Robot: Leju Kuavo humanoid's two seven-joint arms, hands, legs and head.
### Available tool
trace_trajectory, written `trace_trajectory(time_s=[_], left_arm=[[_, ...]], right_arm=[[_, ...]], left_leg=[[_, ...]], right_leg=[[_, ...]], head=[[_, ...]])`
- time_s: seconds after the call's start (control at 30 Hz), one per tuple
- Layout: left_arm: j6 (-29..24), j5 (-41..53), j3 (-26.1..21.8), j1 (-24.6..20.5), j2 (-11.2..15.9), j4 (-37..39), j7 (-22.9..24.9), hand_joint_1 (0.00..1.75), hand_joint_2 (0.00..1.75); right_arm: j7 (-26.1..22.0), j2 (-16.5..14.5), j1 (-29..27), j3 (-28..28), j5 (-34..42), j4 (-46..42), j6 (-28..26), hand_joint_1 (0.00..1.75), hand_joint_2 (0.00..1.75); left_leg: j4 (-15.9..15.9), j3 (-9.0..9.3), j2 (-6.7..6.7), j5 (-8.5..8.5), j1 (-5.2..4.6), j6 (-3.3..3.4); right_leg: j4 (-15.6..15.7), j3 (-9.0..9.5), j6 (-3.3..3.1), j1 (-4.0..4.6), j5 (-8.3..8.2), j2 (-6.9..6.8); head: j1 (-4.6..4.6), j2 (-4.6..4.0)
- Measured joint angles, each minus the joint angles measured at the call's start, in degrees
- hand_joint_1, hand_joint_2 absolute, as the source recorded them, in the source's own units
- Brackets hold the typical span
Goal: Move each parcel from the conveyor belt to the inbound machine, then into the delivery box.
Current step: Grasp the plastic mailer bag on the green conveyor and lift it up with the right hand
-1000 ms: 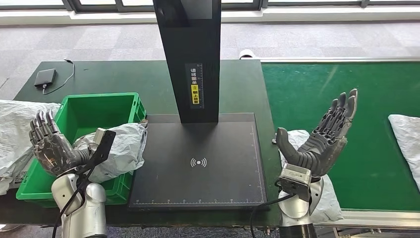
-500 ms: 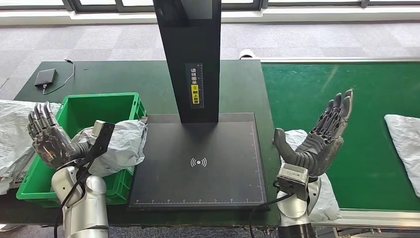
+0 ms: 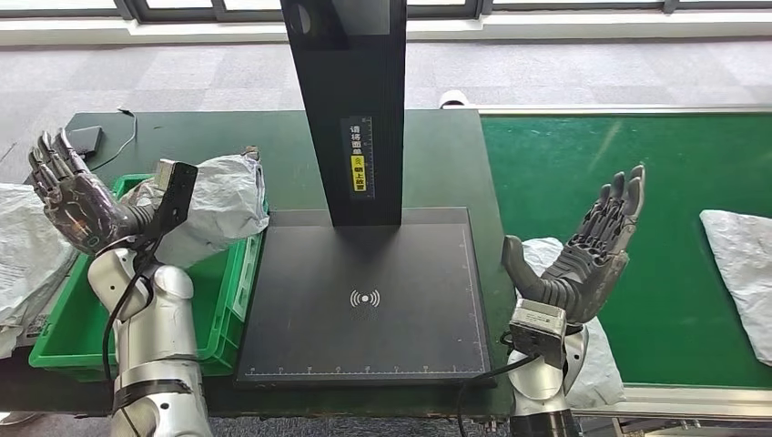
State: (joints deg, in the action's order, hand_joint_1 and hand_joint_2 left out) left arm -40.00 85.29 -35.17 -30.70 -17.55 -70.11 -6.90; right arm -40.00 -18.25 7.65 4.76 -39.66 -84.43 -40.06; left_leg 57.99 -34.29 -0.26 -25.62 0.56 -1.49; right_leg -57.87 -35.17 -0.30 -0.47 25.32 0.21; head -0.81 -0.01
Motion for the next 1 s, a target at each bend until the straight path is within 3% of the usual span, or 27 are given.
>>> trace_trajectory(time_s=[0.2, 0.5, 1.0], left_arm=[[0.35, 0.04, 0.91, -2.06, 1.66, 3.31, 4.68, 0.00, 1.75], [0.23, 0.30, 9.42, -3.50, 6.04, 13.54, 14.69, 0.00, 1.75], [0.17, 0.28, 10.63, -3.09, 7.91, 24.24, 14.23, 0.00, 1.75]], right_arm=[[0.00, 0.00, -0.05, -0.01, -0.44, -0.08, -0.01, 0.00, 1.75], [0.00, 0.00, -0.41, -0.22, -0.54, -0.99, -0.05, 0.00, 1.75], [0.00, 0.01, -0.87, -0.86, -0.73, -1.87, -0.04, 0.00, 1.75]], left_leg=[[0.01, 0.00, 0.03, 0.00, 0.00, 0.00], [0.01, 0.00, 0.05, 0.00, -0.01, 0.00], [0.01, -0.01, 0.06, 0.00, -0.01, 0.00]], right_leg=[[0.00, -0.04, 0.00, 0.00, 0.00, 0.05], [0.00, -0.04, 0.00, -0.01, -0.01, 0.06], [0.00, -0.05, 0.00, -0.01, -0.01, 0.07]], head=[[0.00, 0.01], [0.00, -0.01], [0.00, 0.01]])
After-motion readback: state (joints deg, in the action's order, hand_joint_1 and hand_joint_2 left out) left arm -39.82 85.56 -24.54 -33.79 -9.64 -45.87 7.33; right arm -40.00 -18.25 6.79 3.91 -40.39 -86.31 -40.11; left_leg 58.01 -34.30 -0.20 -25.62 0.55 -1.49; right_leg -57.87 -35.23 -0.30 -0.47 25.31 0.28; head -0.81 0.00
